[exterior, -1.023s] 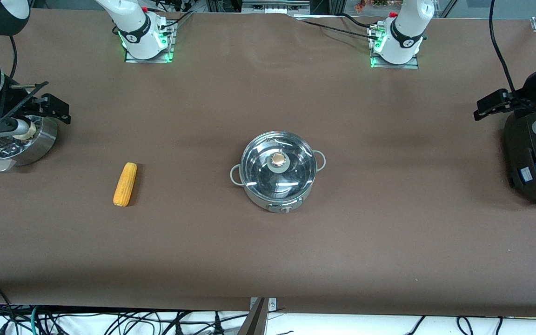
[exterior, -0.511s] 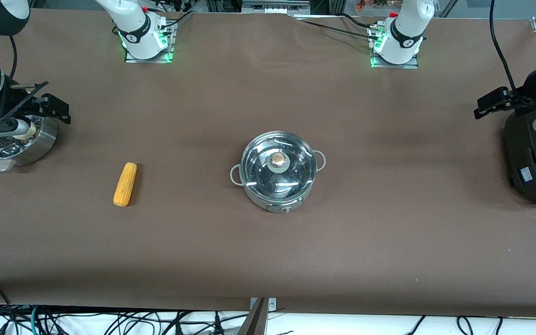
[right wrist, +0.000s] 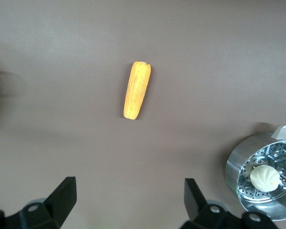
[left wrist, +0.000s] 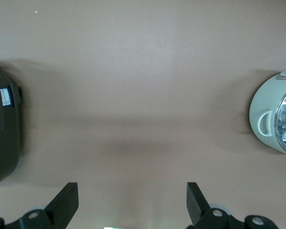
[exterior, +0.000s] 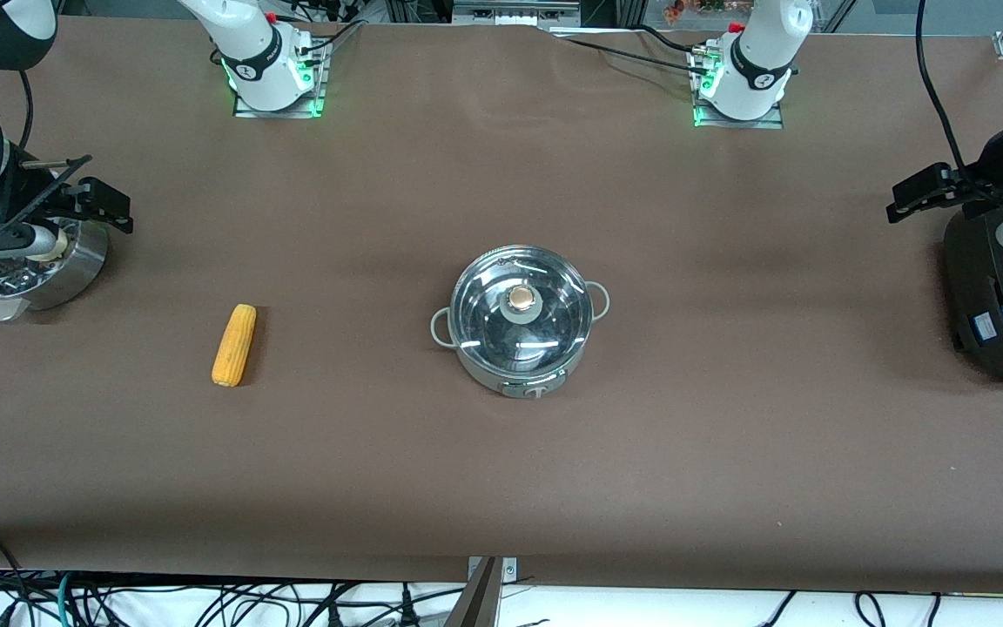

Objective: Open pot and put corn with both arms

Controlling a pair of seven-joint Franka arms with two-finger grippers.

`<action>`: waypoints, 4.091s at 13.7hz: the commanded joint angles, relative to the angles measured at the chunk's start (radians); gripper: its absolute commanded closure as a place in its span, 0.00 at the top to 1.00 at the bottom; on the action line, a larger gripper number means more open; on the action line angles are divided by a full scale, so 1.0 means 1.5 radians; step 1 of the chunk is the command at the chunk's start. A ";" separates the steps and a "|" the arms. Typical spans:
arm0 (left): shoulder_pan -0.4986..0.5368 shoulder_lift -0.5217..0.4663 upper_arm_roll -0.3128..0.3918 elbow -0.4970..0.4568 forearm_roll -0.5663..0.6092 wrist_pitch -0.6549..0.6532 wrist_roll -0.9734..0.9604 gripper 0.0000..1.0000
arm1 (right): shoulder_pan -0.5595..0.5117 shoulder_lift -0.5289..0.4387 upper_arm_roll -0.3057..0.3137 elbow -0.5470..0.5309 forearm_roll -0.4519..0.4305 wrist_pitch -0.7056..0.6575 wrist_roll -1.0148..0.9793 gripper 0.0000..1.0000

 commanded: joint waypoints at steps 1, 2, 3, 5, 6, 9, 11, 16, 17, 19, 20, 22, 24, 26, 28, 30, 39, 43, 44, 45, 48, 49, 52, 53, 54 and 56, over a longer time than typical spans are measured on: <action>0.006 -0.014 -0.005 -0.015 -0.001 0.001 0.002 1.00 | -0.006 0.009 0.005 0.021 -0.002 -0.015 0.005 1.00; 0.006 -0.014 -0.004 -0.015 -0.001 0.000 0.002 1.00 | -0.006 0.009 0.005 0.021 -0.002 -0.015 0.005 1.00; 0.006 -0.014 -0.004 -0.015 -0.001 0.000 0.002 1.00 | -0.006 0.008 0.005 0.022 -0.002 -0.016 0.005 1.00; 0.006 -0.014 -0.004 -0.015 -0.001 -0.001 0.002 1.00 | -0.006 0.008 0.005 0.022 -0.002 -0.015 0.005 1.00; 0.006 -0.014 -0.004 -0.015 -0.001 -0.001 0.002 1.00 | -0.006 0.008 0.005 0.021 -0.002 -0.016 0.005 1.00; 0.006 -0.014 -0.004 -0.015 -0.001 -0.001 0.002 1.00 | -0.006 0.008 0.005 0.022 -0.002 -0.016 0.005 1.00; 0.006 -0.014 -0.004 -0.015 -0.001 -0.001 0.002 1.00 | -0.006 0.008 0.005 0.021 -0.002 -0.016 0.005 1.00; 0.006 -0.014 -0.004 -0.015 -0.001 -0.001 0.001 1.00 | -0.006 0.008 0.005 0.022 -0.003 -0.016 0.005 1.00; 0.006 -0.014 -0.004 -0.015 -0.001 -0.001 0.001 1.00 | -0.006 0.008 0.005 0.021 -0.003 -0.016 0.005 1.00; 0.006 -0.014 -0.004 -0.015 -0.001 -0.001 0.001 1.00 | -0.006 0.008 0.005 0.021 -0.004 -0.016 0.005 1.00; 0.006 -0.014 -0.005 -0.015 -0.001 -0.001 0.001 1.00 | -0.005 0.008 0.005 0.022 -0.003 -0.015 0.006 1.00; 0.006 -0.014 -0.004 -0.015 -0.001 -0.001 0.001 1.00 | -0.005 0.008 0.005 0.022 -0.003 -0.015 0.006 1.00; 0.006 -0.014 -0.005 -0.015 -0.001 -0.001 0.001 1.00 | -0.006 0.009 0.005 0.022 -0.002 -0.015 0.006 1.00; 0.006 -0.014 -0.004 -0.015 -0.001 -0.001 0.001 1.00 | -0.006 0.008 0.005 0.021 -0.002 -0.014 0.006 1.00; 0.006 -0.014 -0.004 -0.015 -0.001 -0.001 0.001 1.00 | -0.006 0.008 0.005 0.021 -0.003 -0.014 0.007 1.00; 0.006 -0.015 -0.004 -0.015 -0.001 -0.001 0.001 1.00 | -0.006 0.008 0.005 0.021 -0.003 -0.015 0.007 1.00; 0.006 -0.014 -0.005 -0.014 -0.001 -0.002 -0.002 1.00 | -0.006 0.088 0.001 0.024 -0.001 0.044 0.008 1.00; 0.004 -0.014 -0.005 -0.014 -0.001 -0.005 -0.003 1.00 | -0.007 0.139 0.001 0.009 -0.001 0.108 0.009 1.00; 0.004 -0.014 -0.005 -0.014 -0.002 -0.005 -0.003 1.00 | -0.008 0.161 0.001 0.007 0.000 0.127 0.010 1.00; 0.004 -0.014 -0.005 -0.013 -0.001 -0.005 -0.003 1.00 | -0.008 0.184 0.001 0.002 0.000 0.158 0.011 1.00; 0.000 -0.011 -0.005 -0.009 -0.002 -0.005 -0.003 1.00 | -0.007 0.253 0.002 -0.010 0.002 0.254 0.021 1.00; -0.001 -0.009 -0.005 -0.008 -0.002 -0.005 -0.003 1.00 | -0.007 0.277 0.002 -0.011 0.006 0.280 0.021 1.00; -0.002 -0.008 -0.004 -0.009 -0.001 -0.005 -0.003 1.00 | -0.006 0.311 0.002 -0.013 0.027 0.305 0.024 1.00; 0.002 -0.007 -0.002 -0.014 -0.002 -0.005 0.003 1.00 | -0.006 0.322 0.003 -0.014 0.031 0.316 0.032 0.99; 0.004 0.002 -0.002 -0.022 -0.002 -0.005 0.003 1.00 | -0.006 0.335 0.003 -0.014 0.033 0.321 0.051 0.99; -0.005 0.018 -0.004 -0.032 -0.002 -0.005 -0.002 1.00 | -0.004 0.343 0.004 -0.027 0.033 0.338 0.060 0.99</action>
